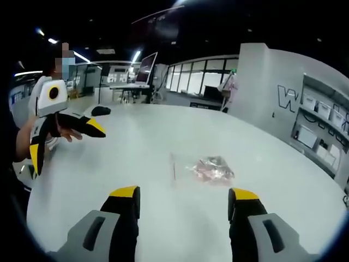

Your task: Open the resealable bag by pulling the two sides of the seal apart until the entire bag opening is separated and visibly accessible.

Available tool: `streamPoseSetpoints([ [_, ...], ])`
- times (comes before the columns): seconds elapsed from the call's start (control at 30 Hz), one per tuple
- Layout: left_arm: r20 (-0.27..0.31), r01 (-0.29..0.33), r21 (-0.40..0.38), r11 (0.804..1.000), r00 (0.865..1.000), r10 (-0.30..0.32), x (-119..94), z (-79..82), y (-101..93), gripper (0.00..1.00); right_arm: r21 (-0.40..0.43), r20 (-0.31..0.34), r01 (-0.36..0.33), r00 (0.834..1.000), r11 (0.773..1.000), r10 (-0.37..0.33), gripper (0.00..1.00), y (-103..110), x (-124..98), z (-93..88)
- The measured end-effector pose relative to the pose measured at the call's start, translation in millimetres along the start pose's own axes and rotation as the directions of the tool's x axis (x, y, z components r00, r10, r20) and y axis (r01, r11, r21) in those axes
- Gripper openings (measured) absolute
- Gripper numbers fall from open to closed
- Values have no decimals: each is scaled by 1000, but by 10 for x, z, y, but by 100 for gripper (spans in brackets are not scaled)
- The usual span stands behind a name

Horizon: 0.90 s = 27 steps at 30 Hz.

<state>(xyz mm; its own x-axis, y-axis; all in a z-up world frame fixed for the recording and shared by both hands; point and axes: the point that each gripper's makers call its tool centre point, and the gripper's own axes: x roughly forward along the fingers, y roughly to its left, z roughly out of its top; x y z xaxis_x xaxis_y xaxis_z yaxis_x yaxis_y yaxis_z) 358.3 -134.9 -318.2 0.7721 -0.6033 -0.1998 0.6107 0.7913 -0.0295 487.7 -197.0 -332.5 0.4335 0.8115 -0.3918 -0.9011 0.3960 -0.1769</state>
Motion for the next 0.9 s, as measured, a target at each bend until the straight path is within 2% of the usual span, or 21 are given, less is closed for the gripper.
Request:
streamPoseSetpoints([
  [0.9,8,-8,4,1000,1000,8,5,9,53,87,-5,-3,-1,1000,1000,1,63,-32,106,-6],
])
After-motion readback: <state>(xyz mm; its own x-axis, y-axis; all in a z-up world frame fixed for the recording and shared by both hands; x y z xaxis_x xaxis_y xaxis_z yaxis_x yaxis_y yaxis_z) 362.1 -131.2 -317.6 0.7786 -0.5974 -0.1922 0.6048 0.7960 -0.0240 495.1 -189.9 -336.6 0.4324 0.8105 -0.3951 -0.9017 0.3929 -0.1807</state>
